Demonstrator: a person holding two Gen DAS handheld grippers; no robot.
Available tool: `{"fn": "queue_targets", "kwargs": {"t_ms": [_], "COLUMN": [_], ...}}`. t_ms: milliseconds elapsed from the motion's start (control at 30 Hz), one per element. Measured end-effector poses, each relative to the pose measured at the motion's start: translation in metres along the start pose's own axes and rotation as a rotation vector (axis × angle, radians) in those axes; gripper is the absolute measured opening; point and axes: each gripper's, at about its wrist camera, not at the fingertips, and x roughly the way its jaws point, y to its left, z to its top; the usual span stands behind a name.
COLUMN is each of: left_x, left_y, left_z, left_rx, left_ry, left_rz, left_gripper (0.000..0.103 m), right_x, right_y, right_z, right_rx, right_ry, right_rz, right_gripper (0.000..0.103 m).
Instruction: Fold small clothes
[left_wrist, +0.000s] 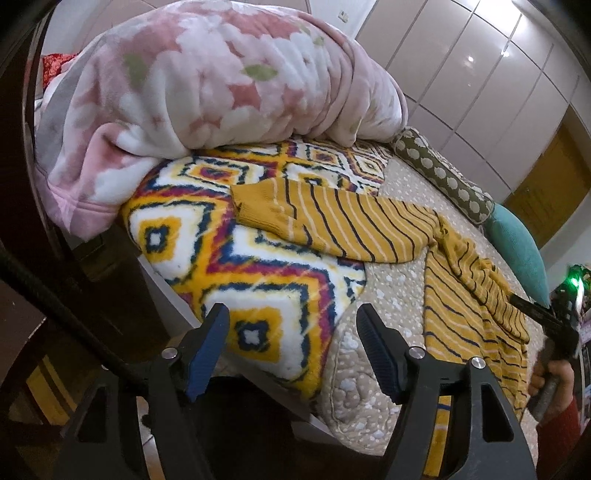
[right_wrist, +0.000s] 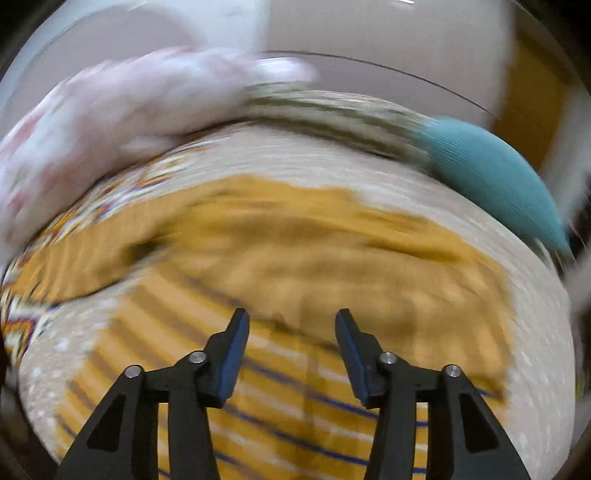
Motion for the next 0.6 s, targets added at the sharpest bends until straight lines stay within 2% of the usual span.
{"fn": "queue_targets", "kwargs": {"t_ms": [167, 200, 300, 367, 400, 467, 533, 600], "left_x": [0.01, 0.012, 0.015, 0.014, 0.012, 0.01, 0.006, 0.002], "left_y": [-0.015, -0.018, -0.029, -0.034, -0.037, -0.04, -0.039, -0.035], "left_z": [-0.005, -0.006, -0.008, -0.009, -0.008, -0.006, -0.002, 0.006], "left_rx": [0.023, 0.027, 0.04, 0.05, 0.056, 0.062, 0.057, 0.044], "left_ry": [0.039, 0.046, 0.061, 0.06, 0.058, 0.052, 0.037, 0.009], "left_rz": [-0.015, -0.016, -0.016, -0.01, -0.005, 0.008, 0.019, 0.043], "left_gripper": [0.07, 0.07, 0.07, 0.07, 0.07, 0.07, 0.07, 0.07], "right_x": [0.001, 0.004, 0.022, 0.032, 0.036, 0.044, 0.043, 0.04], "right_y": [-0.161, -0.178, -0.214, -0.221, -0.219, -0.214, -0.212, -0.216], "right_z": [-0.022, -0.026, -0.041, -0.046, -0.045, -0.041, -0.038, -0.04], "right_rx": [0.4, 0.443, 0.559, 0.61, 0.613, 0.595, 0.567, 0.548], "right_ry": [0.032, 0.044, 0.092, 0.089, 0.09, 0.11, 0.109, 0.118], "right_rz": [-0.176, -0.184, -0.124, -0.005, 0.036, 0.108, 0.063, -0.049], "right_gripper": [0.063, 0.063, 0.063, 0.063, 0.05, 0.016, 0.014, 0.012]}}
